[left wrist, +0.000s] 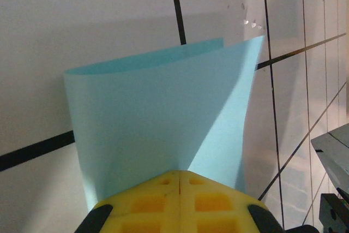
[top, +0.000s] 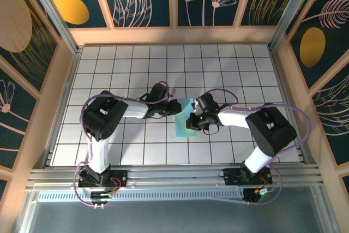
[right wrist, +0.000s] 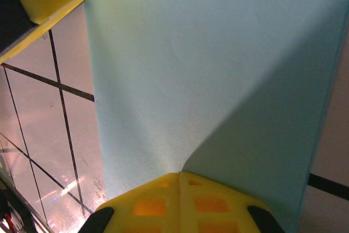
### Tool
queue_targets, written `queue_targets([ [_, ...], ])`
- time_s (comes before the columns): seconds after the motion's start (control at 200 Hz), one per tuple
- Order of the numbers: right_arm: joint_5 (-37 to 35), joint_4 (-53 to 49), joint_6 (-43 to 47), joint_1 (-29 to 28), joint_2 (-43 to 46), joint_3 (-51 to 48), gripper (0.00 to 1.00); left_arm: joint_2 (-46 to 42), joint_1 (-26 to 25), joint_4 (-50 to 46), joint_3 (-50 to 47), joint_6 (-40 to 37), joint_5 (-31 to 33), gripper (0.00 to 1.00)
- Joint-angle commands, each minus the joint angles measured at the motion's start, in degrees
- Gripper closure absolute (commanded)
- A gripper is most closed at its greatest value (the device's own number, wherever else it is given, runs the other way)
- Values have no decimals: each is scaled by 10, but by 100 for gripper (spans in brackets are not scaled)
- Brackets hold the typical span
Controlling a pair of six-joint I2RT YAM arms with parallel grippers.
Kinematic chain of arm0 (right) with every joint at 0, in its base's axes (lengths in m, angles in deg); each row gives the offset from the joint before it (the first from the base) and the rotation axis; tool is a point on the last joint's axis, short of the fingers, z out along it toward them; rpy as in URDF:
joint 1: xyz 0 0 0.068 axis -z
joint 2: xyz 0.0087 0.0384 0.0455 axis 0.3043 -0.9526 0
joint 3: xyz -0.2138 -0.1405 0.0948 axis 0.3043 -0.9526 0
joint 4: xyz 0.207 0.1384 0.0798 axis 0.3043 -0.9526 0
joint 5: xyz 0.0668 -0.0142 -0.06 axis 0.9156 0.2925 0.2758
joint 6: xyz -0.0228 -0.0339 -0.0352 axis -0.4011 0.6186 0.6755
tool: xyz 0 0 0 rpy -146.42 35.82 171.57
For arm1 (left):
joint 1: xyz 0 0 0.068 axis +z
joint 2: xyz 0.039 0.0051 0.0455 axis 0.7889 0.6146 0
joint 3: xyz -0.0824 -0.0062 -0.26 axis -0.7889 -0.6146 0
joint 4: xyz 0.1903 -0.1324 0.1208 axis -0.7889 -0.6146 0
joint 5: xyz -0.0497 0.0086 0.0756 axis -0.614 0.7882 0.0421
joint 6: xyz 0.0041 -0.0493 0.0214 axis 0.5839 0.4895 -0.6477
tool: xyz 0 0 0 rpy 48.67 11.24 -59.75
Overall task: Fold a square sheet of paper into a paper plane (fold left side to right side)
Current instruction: First fold the square sheet of paper in half at the center of the table.
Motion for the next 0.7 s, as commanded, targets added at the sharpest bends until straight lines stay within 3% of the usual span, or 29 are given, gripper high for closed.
queue_targets([
  [0.0,-92,-86,15,-3,-45,-25,100,19,8,-19,9,-16,29,99],
  [0.25,-101,-92,20,-2,-46,-32,100,24,28,-24,10,-19,48,99],
  [0.696,-97,-86,20,-3,-41,-39,100,63,66,-89,102,-68,75,99],
])
